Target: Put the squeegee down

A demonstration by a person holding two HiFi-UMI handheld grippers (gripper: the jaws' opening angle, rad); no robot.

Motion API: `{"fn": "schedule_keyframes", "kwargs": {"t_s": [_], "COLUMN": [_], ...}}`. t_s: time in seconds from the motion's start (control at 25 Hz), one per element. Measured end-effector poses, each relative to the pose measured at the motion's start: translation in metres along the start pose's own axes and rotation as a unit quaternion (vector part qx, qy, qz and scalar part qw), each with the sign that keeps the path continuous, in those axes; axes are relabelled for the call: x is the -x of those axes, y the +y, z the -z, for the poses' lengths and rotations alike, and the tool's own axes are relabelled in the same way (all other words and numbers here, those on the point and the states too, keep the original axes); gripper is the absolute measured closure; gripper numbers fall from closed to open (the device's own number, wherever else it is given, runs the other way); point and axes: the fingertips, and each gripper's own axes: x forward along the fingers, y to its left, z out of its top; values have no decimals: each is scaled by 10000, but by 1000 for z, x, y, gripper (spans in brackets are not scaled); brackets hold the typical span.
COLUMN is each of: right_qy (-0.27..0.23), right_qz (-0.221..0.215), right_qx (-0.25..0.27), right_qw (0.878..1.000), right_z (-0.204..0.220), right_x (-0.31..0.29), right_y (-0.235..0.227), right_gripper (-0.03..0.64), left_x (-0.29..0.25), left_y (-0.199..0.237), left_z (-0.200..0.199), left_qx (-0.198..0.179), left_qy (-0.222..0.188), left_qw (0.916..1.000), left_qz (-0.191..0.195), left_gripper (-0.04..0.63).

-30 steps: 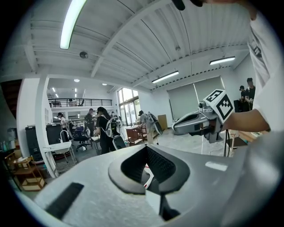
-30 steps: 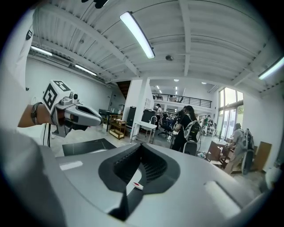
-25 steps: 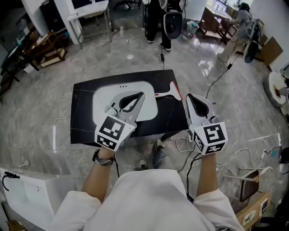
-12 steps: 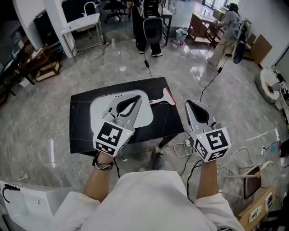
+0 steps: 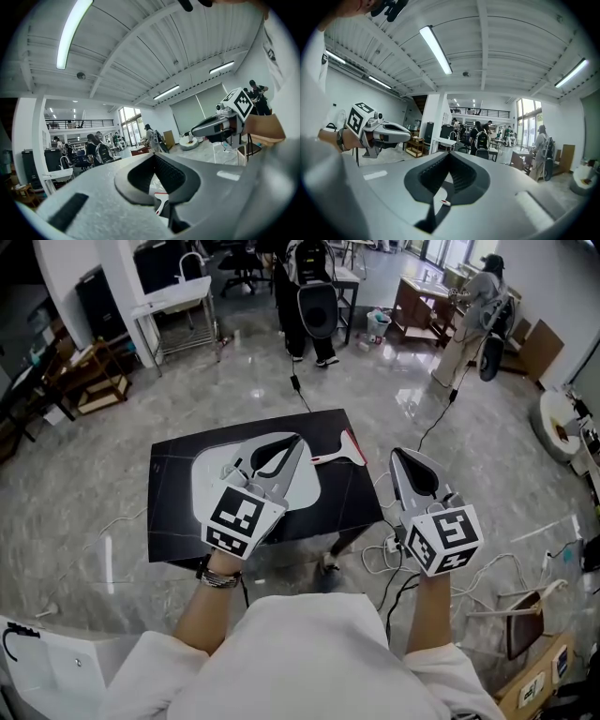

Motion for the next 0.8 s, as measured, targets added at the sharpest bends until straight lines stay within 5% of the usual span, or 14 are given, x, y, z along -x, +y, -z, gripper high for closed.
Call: {"fn": "schedule_keyframes", "kwargs": {"t_s": [0.8], "right_qy": [133], "right_qz": [16], "right_qx": [-122], "right_qw": [9998], "right_z": [20], "right_x": [3], "right_y": [-7], "right_gripper": [611], "left_x": [-12], "left_y": [-12], "left_z": [8], "left_qx": [96], "left_qy": [28], "left_qw": [9999], "left_qz": [24], "left_gripper": [589]}}
